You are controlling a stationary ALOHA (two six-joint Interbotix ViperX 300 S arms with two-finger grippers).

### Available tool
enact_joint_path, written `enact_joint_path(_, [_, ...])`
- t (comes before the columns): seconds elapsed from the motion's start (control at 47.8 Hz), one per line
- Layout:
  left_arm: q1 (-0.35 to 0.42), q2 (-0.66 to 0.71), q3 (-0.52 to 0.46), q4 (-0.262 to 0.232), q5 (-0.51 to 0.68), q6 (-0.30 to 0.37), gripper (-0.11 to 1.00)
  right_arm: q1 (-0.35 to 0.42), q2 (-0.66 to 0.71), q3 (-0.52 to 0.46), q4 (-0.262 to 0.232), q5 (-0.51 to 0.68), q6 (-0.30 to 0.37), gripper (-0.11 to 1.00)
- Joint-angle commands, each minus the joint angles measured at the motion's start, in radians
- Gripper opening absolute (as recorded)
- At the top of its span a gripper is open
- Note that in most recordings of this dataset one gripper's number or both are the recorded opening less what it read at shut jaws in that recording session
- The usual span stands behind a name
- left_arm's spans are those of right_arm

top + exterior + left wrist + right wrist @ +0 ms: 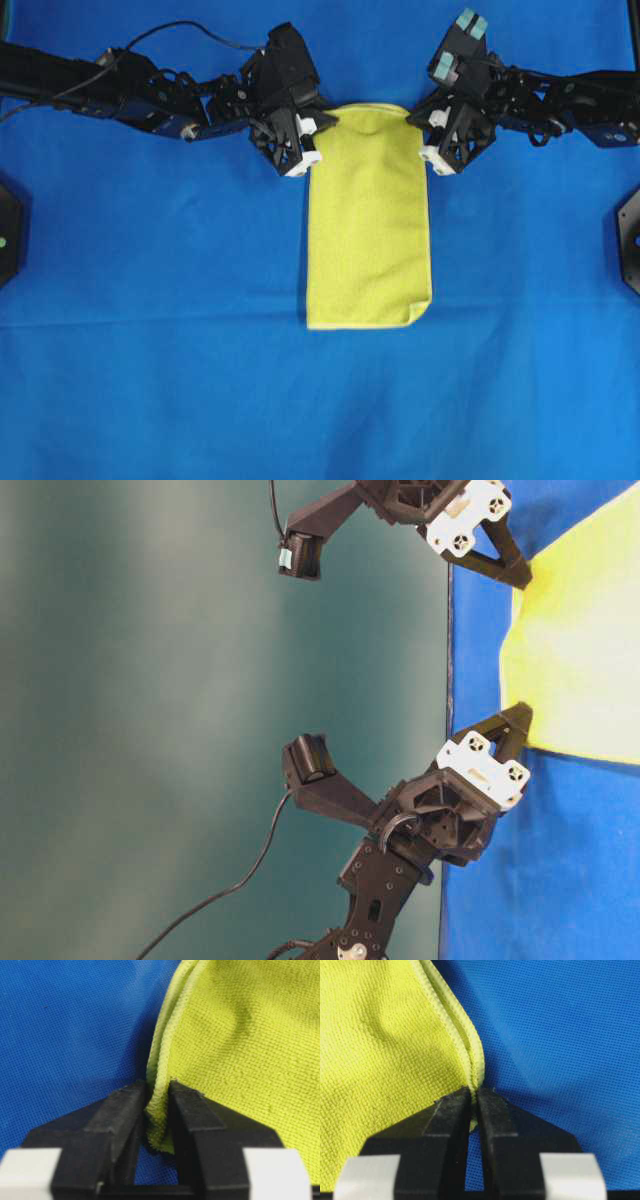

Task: Fold the yellow towel.
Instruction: 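Pinch the strip's top corners with left and right grippers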

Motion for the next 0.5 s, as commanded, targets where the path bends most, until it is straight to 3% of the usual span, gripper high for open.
enact_joint_path(0.0, [0.003, -0.014, -0.006, 0.005, -0.003, 0.002, 0.16, -0.005, -0.003, -0.002, 0.002, 0.003, 0.000, 0.05])
enact_joint_path(0.188, [0.003, -0.020, -0.006, 0.005, 0.002, 0.014, 0.07, -0.003, -0.006, -0.002, 0.002, 0.003, 0.003, 0.05])
enact_joint_path(0.482, [-0.012, -0.121, -0.008, 0.005, 0.060, 0.051, 0.06, -0.005, -0.121, 0.018, 0.003, 0.020, 0.006, 0.05])
